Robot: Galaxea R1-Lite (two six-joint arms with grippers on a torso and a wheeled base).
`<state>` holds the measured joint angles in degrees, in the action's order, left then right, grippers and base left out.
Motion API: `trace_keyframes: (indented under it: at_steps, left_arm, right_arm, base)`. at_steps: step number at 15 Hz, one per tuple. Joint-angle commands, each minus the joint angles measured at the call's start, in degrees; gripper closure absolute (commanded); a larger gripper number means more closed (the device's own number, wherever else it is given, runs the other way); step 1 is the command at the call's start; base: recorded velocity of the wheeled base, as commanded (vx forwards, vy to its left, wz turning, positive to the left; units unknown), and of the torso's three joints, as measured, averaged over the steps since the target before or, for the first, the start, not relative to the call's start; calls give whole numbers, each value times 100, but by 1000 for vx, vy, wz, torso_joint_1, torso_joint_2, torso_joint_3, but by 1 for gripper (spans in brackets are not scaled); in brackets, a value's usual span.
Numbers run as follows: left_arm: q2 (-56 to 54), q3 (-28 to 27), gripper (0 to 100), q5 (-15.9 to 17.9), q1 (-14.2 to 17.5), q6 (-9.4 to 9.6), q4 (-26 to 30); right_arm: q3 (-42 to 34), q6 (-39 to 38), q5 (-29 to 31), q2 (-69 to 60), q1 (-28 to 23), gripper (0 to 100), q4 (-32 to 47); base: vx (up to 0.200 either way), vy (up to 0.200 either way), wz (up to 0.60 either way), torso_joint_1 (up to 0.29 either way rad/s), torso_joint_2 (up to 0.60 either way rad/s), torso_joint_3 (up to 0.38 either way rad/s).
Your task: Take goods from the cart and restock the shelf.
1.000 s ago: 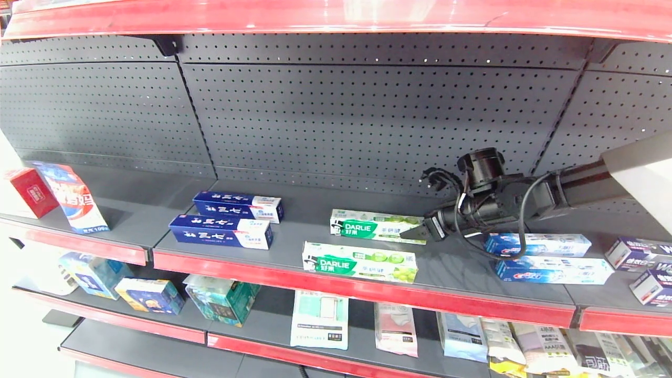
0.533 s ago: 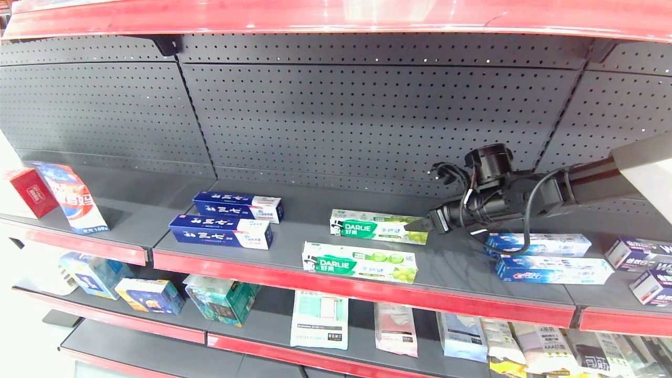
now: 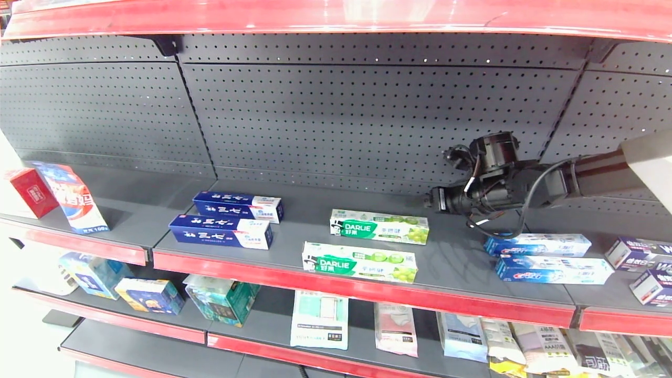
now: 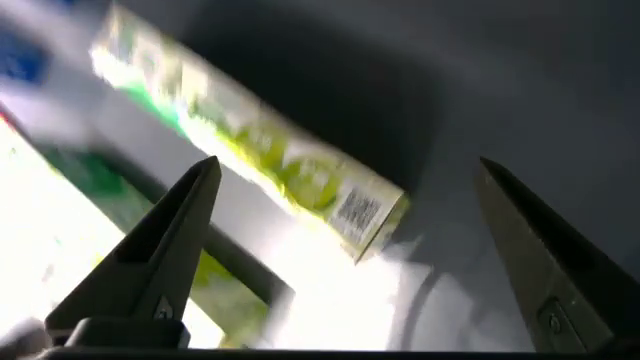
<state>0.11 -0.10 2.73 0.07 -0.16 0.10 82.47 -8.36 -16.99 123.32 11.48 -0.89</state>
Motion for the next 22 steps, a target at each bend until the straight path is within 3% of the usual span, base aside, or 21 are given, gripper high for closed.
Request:
trace_keyframes:
  at_steps: [1,8,22]
  left_arm:
    - [7,1,0,-1,1,-2,-1]
    - [7,1,0,-1,1,-2,-1]
    - [7,1,0,-1,1,-2,-1]
  right_arm:
    - [129,-218,372,157,-6,0,-8]
    - [111,-192,944,377,-111,0,-34]
    - [85,-95,1049,421,-138,0,1]
  base:
    - [0,0,0,0,0,0]
    - [0,0,0,0,0,0]
    - [0,0,0,0,0,0]
